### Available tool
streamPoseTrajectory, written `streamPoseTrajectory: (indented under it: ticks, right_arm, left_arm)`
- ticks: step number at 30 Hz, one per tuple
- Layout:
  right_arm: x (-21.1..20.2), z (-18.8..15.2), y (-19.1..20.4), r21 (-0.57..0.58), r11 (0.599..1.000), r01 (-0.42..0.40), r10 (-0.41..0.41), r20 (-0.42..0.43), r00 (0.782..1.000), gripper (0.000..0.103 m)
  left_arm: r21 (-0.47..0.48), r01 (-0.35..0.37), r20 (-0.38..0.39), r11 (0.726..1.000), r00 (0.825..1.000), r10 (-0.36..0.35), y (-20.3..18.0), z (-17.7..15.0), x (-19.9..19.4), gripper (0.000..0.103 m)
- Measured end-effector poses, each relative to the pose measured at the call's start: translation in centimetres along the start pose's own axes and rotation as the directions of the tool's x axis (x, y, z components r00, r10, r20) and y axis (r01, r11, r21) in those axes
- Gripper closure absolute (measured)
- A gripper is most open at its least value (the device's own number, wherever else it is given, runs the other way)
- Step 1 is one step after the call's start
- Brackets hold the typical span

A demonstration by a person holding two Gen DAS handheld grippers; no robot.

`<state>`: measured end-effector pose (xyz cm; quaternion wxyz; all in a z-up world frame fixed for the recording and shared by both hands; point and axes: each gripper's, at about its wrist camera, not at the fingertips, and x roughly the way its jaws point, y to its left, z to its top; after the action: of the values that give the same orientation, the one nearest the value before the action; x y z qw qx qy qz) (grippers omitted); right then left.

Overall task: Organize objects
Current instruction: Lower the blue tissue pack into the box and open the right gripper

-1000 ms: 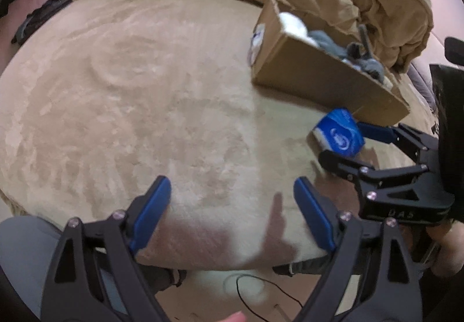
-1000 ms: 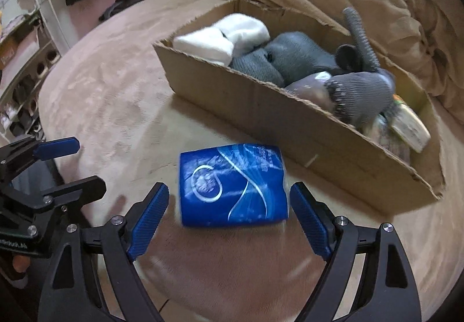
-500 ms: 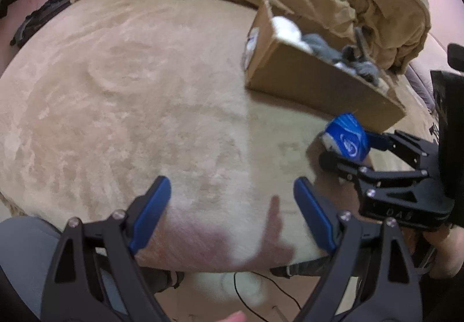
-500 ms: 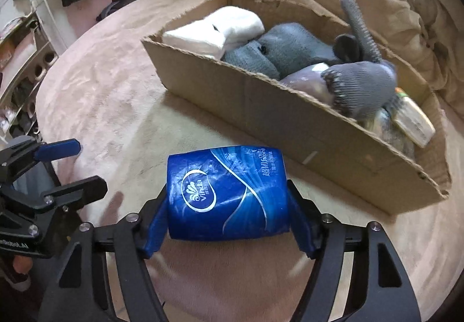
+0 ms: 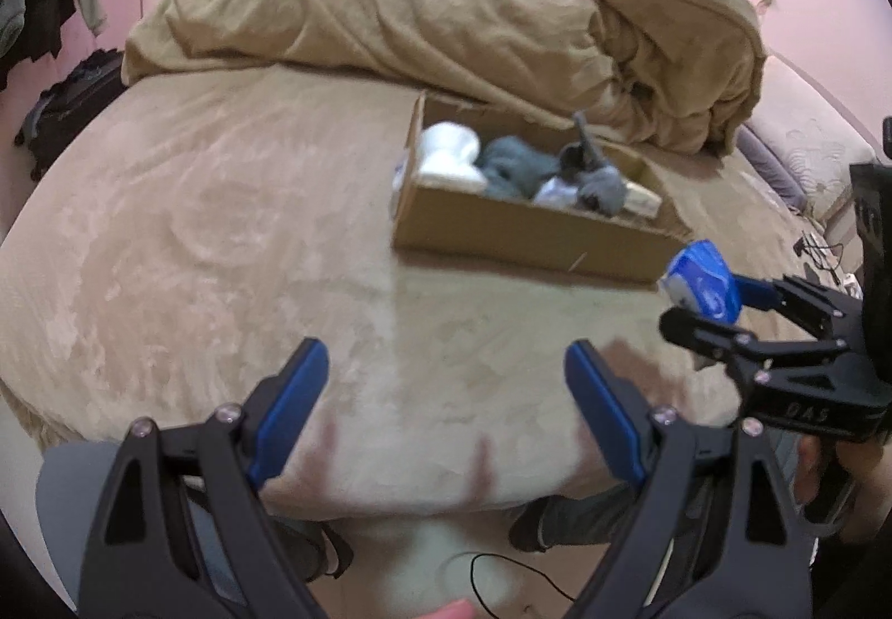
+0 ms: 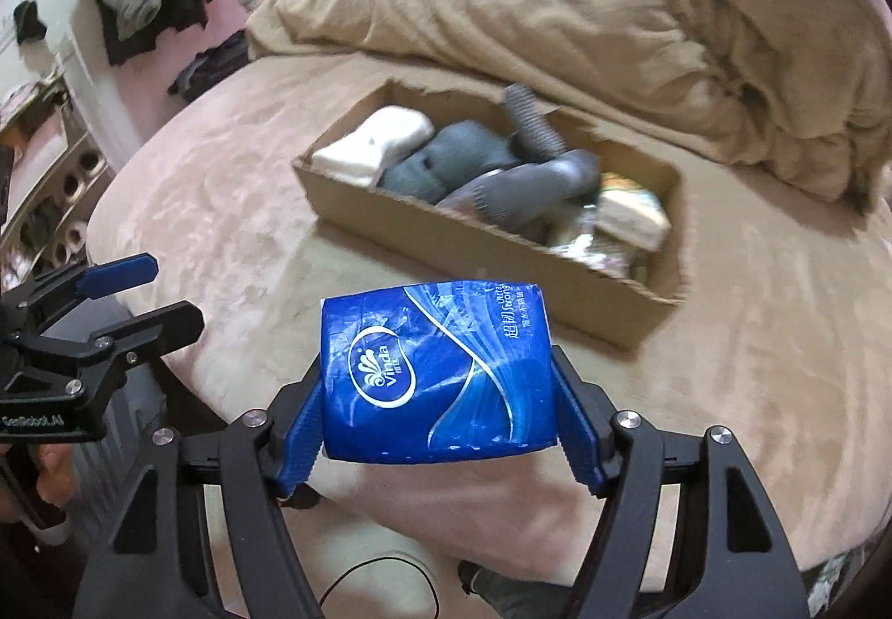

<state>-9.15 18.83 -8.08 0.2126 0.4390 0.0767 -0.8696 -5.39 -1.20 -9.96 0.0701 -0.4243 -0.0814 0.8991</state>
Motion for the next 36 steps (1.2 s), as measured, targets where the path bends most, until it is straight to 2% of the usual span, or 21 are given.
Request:
streamPoseTrajectory:
  ticks: [8, 19, 27, 36]
  right_arm:
    - [-3.8, 1.3, -3.3, 0.079, 0.995, 0.058, -0.063, 0.061, 0.996, 0.029]
    - [-3.4, 4.3, -6.5, 0.156, 0.984, 0.090, -0.109, 0.115, 0.987, 0.029]
    - [0.9, 5.9, -8.0, 0.190, 0.978, 0.086, -0.105, 0.087, 0.991, 0.029]
    - [5.0, 5.6, -9.5, 0.272, 0.958, 0.092, -0.111, 0.059, 0.992, 0.028]
  left_arm:
    - [0.045, 0.028, 0.062, 0.999, 0.998, -0.031, -2.2, 3.6, -0.8, 0.015]
    - [0.091, 0.050, 0.100, 0.995, 0.993, -0.059, -4.0, 9.0, 1.9, 0.015]
    - [0.095, 0.036, 0.093, 0.995, 0.995, -0.045, -3.7, 11.4, 5.9, 0.015]
    - [0.105, 0.021, 0.064, 0.994, 0.998, -0.028, -3.6, 11.0, 9.8, 0.015]
